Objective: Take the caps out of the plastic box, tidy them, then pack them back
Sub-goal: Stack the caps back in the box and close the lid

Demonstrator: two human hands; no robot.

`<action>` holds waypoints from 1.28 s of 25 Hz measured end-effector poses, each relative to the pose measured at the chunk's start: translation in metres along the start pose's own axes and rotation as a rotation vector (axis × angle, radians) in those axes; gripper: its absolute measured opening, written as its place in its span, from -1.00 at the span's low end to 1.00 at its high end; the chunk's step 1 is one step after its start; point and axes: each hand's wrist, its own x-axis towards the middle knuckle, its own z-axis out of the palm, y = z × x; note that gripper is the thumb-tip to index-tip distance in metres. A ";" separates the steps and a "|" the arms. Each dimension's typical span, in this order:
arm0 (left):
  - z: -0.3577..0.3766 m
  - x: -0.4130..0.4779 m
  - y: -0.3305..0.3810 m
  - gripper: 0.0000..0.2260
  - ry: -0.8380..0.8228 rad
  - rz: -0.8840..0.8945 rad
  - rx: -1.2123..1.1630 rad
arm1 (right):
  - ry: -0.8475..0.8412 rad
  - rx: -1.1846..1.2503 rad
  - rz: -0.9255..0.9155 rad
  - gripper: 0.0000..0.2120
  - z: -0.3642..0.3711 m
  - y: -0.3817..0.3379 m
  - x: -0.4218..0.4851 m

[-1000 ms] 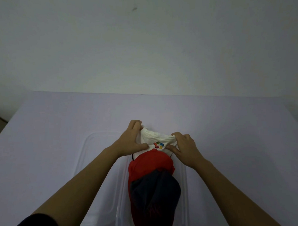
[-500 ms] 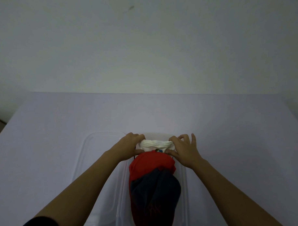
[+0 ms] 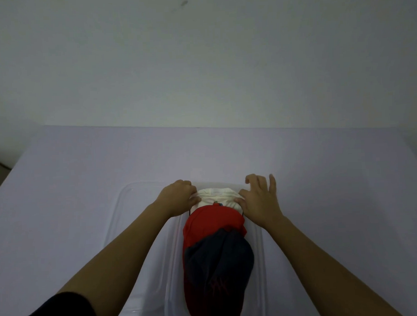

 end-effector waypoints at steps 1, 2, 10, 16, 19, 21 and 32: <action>-0.001 -0.001 0.002 -0.68 0.010 -0.009 -0.013 | 0.023 0.047 0.026 -0.64 0.000 -0.001 0.001; -0.004 -0.003 0.003 -0.70 0.038 -0.004 -0.063 | 0.048 0.124 0.045 -0.65 -0.004 -0.002 0.002; 0.001 -0.057 0.006 -0.77 -0.014 0.012 -0.433 | -0.336 0.444 -0.023 -0.56 -0.032 -0.004 -0.045; 0.005 -0.049 0.026 -0.88 0.069 -0.045 -0.345 | -0.374 0.253 0.103 -0.60 -0.034 -0.014 -0.034; 0.016 -0.048 0.036 -0.78 0.076 -0.153 -0.242 | -0.432 0.198 0.108 -0.79 -0.037 -0.021 -0.035; 0.019 -0.053 0.040 -0.69 0.148 -0.143 -0.291 | -0.418 0.209 0.095 -0.79 -0.038 -0.019 -0.037; 0.041 -0.125 0.056 -0.79 0.092 -0.048 -0.504 | -0.337 0.631 0.048 -0.73 -0.042 -0.038 -0.100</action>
